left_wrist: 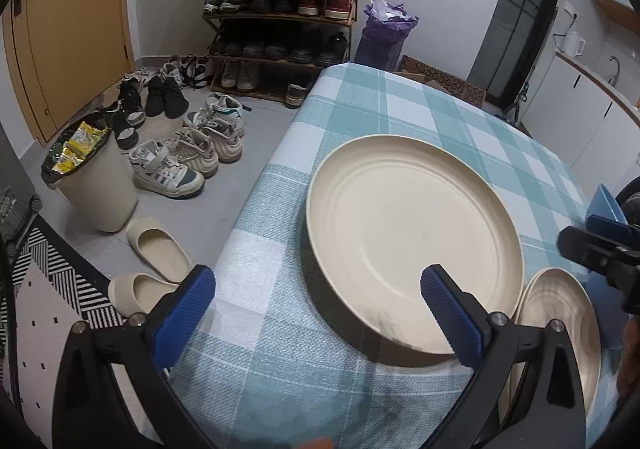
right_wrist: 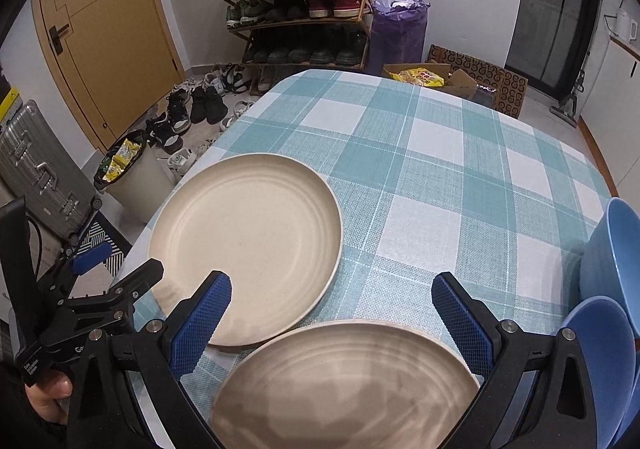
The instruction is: Organize plates and bowls
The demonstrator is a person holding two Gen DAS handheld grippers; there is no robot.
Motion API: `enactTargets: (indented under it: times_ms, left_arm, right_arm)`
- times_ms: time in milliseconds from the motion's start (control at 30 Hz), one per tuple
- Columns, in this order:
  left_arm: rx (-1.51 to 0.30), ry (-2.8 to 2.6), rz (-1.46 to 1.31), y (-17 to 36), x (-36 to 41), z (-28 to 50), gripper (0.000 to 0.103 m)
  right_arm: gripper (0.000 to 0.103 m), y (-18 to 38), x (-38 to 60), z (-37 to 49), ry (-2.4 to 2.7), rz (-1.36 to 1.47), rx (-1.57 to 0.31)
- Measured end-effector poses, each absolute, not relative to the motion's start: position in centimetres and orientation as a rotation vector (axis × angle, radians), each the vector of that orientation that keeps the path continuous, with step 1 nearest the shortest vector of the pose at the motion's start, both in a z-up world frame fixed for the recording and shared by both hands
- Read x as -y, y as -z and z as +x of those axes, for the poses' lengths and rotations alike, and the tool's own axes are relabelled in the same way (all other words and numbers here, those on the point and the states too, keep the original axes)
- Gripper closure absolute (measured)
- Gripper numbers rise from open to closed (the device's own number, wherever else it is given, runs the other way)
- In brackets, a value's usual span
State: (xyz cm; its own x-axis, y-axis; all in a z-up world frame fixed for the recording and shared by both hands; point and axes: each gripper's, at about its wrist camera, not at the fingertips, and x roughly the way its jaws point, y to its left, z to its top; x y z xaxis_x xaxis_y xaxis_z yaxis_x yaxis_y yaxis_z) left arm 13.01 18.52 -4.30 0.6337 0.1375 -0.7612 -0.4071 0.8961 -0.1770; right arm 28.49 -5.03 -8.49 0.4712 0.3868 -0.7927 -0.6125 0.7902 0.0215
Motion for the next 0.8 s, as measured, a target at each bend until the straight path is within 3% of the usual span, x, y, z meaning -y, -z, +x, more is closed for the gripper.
enactTargets:
  times_ms: [267,533,600,800]
  left_arm:
    - [-0.815,-0.297,-0.347,4.6,-18.4,13.2,0.005]
    - [-0.832,-0.272,-0.357,5.4,-18.5,13.5,0.023]
    - [-0.839,-0.263,-0.357,5.7,-18.4,13.6,0.034]
    - [-0.852,-0.252,-0.366,6.2,-18.4,13.7,0.046]
  right_arm:
    - [0.001,10.1,4.1,29.7,-0.614,-0.285,-0.929]
    - [0.001,11.4,3.2,30.6,-0.619,-0.305,-0.95]
    - [0.002,11.7,3.0,30.8,-0.621,-0.304,-0.96]
    - [0.012,12.5,2.7,31.4,-0.629,-0.309,-0.98]
